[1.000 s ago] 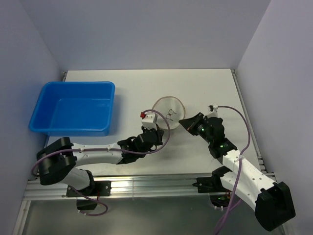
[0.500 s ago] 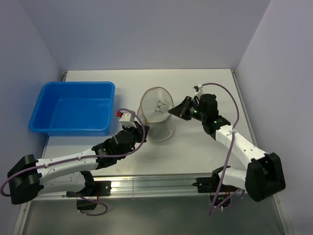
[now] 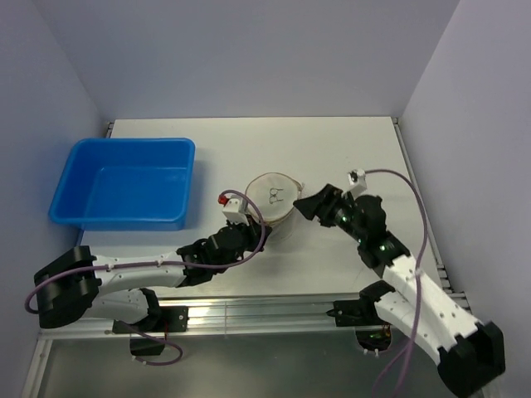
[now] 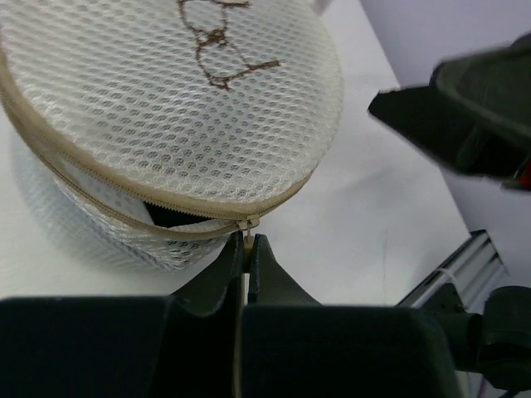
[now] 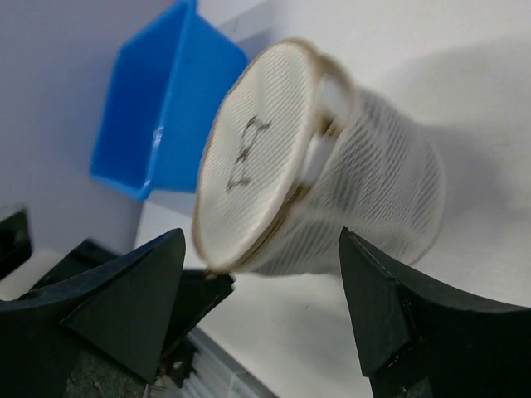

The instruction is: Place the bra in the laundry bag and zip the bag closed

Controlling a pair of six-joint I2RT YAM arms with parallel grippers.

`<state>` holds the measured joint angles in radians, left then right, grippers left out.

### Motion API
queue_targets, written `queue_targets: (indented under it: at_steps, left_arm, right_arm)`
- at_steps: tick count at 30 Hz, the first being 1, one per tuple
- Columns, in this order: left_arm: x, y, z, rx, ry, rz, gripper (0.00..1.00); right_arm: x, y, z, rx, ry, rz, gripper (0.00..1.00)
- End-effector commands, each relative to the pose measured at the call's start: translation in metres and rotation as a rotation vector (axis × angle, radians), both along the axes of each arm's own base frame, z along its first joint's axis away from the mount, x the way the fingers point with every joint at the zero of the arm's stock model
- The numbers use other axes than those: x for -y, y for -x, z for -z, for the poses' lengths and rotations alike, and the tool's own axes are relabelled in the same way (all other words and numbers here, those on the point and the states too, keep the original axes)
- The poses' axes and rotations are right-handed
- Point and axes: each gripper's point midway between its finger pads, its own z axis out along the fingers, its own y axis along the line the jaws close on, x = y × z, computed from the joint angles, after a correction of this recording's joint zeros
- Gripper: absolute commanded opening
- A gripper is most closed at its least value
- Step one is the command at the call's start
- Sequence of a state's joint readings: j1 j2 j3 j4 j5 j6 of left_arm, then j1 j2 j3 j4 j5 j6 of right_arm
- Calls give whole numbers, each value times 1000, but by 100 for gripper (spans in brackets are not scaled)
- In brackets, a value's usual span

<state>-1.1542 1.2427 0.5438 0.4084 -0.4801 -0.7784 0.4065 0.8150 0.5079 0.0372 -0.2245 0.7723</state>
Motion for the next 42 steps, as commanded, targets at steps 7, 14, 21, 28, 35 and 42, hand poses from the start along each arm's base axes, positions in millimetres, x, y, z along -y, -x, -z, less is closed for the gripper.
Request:
queue_targets:
  at_steps: [7,14,21,28,35,42]
  left_arm:
    - [53,8,-50,40,192,96,0]
    - [55,13,-45,46,162,109,0]
    - [55,14,-40,51,132,120,0]
    - [20,4,-24,90,0,33,0]
    - [-40,0,-7,87,-106,-68,0]
    - [-72,-5,-12,103,-117,-142,0]
  right_arm:
    - [-24,31,-3,-11,-173,-16,72]
    - [-33,21,-3,-10,-202,-18,58]
    - [-34,11,6,-36,-168,4,15]
    - [-2,-14,15,-28,-89,75,0]
    - [26,-50,11,-13,65,57,0]
    - [14,-82,-5,22,137,-40,0]
